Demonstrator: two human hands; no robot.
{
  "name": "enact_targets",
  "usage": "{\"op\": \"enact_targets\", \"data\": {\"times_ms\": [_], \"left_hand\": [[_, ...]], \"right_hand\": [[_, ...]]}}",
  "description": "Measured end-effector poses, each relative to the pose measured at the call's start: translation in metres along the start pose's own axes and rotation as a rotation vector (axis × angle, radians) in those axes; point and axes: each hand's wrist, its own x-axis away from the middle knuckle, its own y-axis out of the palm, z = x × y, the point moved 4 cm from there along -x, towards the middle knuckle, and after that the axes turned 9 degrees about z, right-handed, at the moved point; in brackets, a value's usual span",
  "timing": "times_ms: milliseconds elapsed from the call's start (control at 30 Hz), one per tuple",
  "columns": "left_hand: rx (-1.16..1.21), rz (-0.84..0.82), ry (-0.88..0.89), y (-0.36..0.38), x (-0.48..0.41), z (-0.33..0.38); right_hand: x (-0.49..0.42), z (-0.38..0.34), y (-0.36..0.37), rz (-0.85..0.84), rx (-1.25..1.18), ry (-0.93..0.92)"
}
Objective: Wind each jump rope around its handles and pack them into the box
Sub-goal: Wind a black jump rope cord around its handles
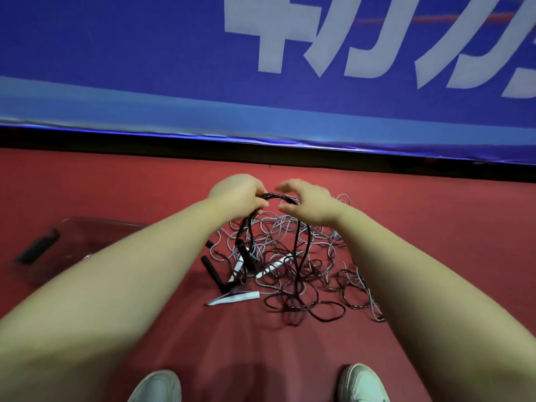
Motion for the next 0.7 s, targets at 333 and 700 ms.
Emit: {"op": "enact_targets", "data": {"times_ms": [333,700], "left_hand": [[0.264,-0.154,0.024,0.026,0.017,-0.046],[0.44,-0.187,0.032,0.036,0.023,-0.048]], "right_hand": [[-0.002,-0.031,-0.021,0.166,-0.033,-0.185],[-0.006,0.006,-0.038,0.457,-0.017,-0.084]]}}
